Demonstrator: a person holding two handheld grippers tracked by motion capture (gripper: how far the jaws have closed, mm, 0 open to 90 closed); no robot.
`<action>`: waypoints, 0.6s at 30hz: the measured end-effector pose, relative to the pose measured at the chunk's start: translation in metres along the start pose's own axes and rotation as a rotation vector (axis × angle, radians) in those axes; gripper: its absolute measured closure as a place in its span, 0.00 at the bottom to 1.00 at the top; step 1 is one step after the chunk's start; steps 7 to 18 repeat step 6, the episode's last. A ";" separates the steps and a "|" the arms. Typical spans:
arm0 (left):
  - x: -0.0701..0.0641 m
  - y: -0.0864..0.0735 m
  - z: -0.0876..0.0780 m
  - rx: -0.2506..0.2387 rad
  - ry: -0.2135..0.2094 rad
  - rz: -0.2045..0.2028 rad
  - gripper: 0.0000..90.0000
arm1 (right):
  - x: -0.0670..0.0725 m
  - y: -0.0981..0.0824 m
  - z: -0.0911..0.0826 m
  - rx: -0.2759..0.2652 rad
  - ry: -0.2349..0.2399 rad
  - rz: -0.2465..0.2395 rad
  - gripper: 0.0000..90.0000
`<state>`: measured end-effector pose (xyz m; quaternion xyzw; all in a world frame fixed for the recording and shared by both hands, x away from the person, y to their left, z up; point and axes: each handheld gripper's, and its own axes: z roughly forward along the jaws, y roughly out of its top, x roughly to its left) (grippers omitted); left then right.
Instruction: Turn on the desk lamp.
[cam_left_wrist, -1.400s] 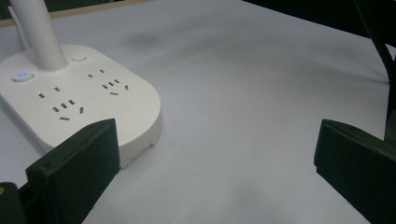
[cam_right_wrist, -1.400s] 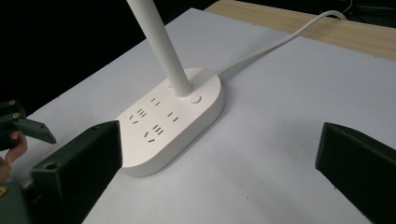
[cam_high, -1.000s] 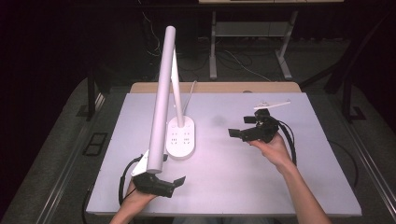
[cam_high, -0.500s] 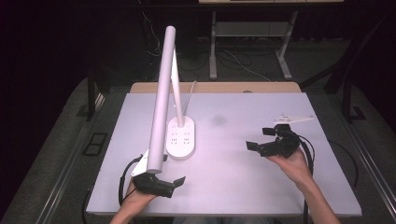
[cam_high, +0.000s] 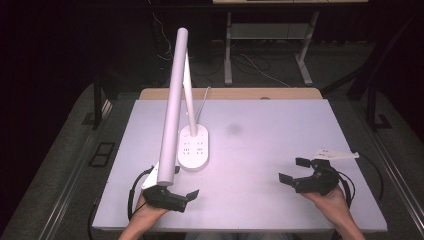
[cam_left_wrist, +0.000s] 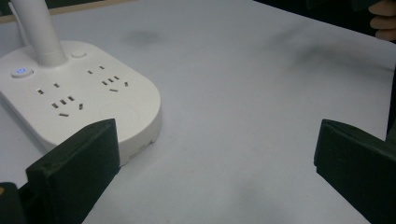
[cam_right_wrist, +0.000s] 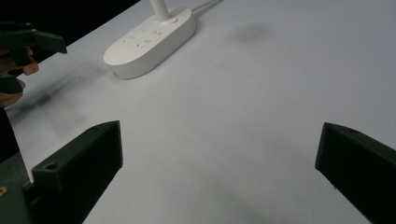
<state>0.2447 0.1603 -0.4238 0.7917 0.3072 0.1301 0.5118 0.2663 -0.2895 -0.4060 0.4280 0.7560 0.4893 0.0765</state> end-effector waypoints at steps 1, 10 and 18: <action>0.000 0.000 0.000 0.000 0.001 -0.001 0.00 | 0.001 -0.003 -0.001 0.000 -0.001 0.004 0.00; 0.001 0.000 0.001 0.003 0.001 -0.001 0.00 | 0.003 -0.019 -0.005 -0.003 -0.011 0.006 0.00; 0.001 0.000 0.001 0.003 0.001 -0.001 0.00 | 0.003 -0.019 -0.005 -0.003 -0.011 0.006 0.00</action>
